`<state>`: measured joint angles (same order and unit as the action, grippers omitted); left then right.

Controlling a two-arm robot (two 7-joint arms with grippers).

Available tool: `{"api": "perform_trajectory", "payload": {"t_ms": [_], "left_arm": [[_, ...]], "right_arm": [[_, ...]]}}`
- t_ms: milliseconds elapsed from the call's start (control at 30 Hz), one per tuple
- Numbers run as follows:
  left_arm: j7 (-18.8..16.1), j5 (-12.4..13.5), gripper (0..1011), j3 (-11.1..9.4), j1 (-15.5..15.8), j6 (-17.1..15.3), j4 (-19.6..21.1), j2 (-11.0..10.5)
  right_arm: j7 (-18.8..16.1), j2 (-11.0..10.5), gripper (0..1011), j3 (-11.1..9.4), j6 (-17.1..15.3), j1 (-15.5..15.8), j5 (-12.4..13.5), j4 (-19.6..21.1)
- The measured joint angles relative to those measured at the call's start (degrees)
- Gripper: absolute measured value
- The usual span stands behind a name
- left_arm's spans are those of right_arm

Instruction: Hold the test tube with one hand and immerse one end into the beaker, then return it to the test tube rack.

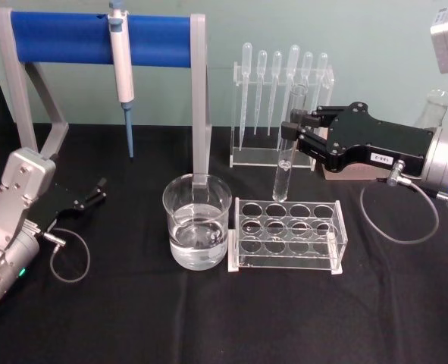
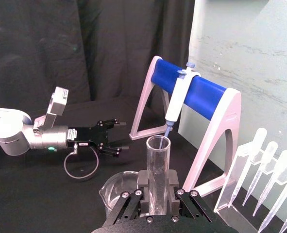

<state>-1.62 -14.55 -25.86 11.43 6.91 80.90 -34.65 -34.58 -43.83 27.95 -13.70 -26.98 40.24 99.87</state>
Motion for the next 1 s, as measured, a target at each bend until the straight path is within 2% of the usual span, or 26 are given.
{"api": "perform_trajectory", "payload": {"t_ms": [1000], "left_arm": [[0.0, 0.0, 1000, 0.0, 0.0, 0.0, 0.0, 0.0]], "right_arm": [[0.0, 0.0, 222, 0.0, 0.02, 0.02, -0.03, 0.0]]}}
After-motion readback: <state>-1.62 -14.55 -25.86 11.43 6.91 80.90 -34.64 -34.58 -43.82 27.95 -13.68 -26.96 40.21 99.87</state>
